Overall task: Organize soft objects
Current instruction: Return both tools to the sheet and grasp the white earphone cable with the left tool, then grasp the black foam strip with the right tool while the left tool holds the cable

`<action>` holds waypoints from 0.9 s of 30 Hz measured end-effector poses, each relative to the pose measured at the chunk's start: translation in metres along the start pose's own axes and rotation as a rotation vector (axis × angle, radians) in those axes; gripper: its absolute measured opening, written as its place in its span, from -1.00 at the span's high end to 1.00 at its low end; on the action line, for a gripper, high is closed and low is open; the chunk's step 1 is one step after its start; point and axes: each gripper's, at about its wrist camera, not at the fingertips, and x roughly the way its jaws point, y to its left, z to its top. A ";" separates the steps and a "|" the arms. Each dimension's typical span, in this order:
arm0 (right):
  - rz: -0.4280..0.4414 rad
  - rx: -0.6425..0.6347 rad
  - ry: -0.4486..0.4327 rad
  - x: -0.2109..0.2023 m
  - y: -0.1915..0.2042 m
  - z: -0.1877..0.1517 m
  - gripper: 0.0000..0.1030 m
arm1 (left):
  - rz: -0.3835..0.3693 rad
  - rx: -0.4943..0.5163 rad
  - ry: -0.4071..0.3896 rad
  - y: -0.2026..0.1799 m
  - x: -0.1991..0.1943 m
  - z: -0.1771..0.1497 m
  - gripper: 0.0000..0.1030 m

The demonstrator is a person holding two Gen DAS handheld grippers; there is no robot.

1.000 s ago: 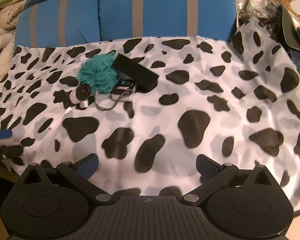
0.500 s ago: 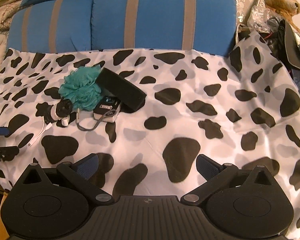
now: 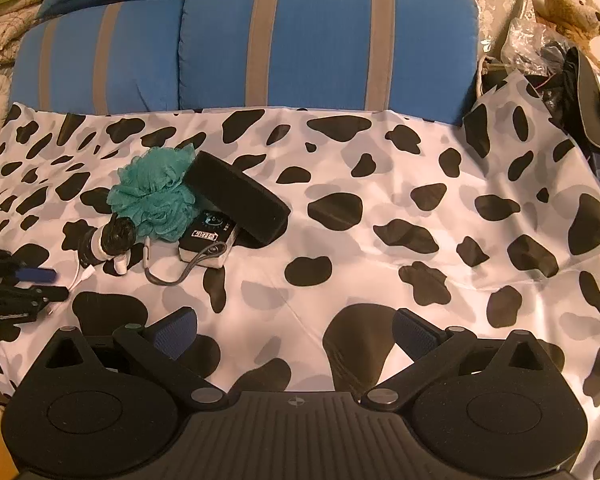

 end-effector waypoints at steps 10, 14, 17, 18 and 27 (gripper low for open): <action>0.011 0.002 0.008 0.005 0.002 0.004 -1.00 | -0.003 0.003 0.044 -0.002 0.010 0.007 0.88; 0.006 -0.015 0.013 0.007 0.004 0.003 -1.00 | -0.003 -0.014 0.069 0.000 0.006 0.008 0.89; 0.010 -0.020 0.014 0.007 0.006 0.002 -1.00 | 0.012 -0.033 0.087 0.002 -0.001 0.009 0.89; 0.012 -0.021 0.013 0.007 0.006 0.002 -1.00 | 0.021 -0.045 0.094 0.003 -0.005 0.009 0.89; 0.031 -0.064 0.015 0.015 0.016 0.004 -1.00 | 0.017 -0.126 0.038 0.010 -0.053 0.009 0.89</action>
